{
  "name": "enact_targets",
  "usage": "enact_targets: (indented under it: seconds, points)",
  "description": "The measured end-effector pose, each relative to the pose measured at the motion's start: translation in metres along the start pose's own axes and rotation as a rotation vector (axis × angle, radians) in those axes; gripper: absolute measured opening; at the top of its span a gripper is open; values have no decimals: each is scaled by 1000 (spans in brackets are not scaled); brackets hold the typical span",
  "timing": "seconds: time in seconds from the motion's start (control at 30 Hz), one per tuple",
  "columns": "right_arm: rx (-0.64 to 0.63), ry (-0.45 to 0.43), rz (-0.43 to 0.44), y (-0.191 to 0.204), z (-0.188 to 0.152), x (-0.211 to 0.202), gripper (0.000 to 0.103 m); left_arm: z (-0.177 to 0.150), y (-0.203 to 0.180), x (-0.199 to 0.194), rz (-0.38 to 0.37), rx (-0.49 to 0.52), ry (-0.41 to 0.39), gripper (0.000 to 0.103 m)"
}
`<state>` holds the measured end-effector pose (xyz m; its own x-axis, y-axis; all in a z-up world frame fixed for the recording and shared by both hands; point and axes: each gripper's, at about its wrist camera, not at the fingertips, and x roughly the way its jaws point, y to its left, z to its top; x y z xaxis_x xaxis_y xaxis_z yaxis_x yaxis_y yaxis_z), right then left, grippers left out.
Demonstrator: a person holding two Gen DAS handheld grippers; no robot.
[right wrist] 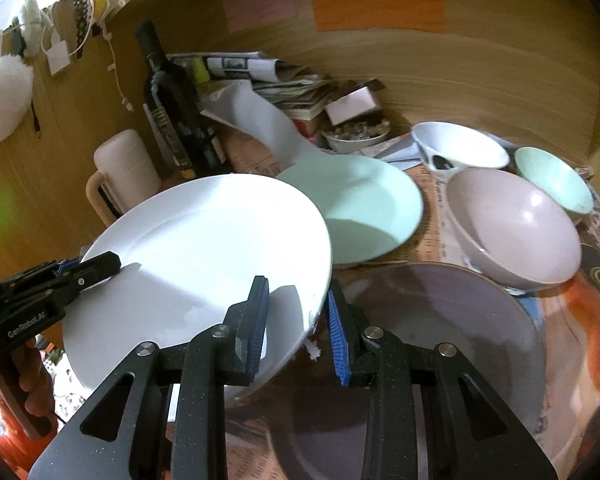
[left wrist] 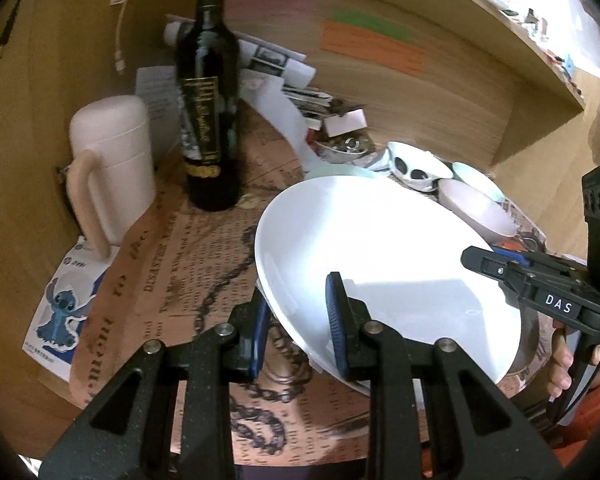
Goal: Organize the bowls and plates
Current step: 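Lift the white plate with both grippers and carry it over the dark plate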
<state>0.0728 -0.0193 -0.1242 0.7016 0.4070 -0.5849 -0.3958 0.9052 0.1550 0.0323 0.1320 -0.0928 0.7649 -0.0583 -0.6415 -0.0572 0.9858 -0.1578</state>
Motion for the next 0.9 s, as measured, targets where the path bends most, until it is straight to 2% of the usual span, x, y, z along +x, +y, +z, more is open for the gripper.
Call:
enact_targets:
  seconds: [0.53, 0.9]
  points:
    - [43, -41, -27, -39, -14, -32, 26, 2, -52, 5, -32, 61, 13, 28]
    - [69, -7, -45, -76, -35, -45, 26, -10, -88, 24, -58, 80, 69, 28]
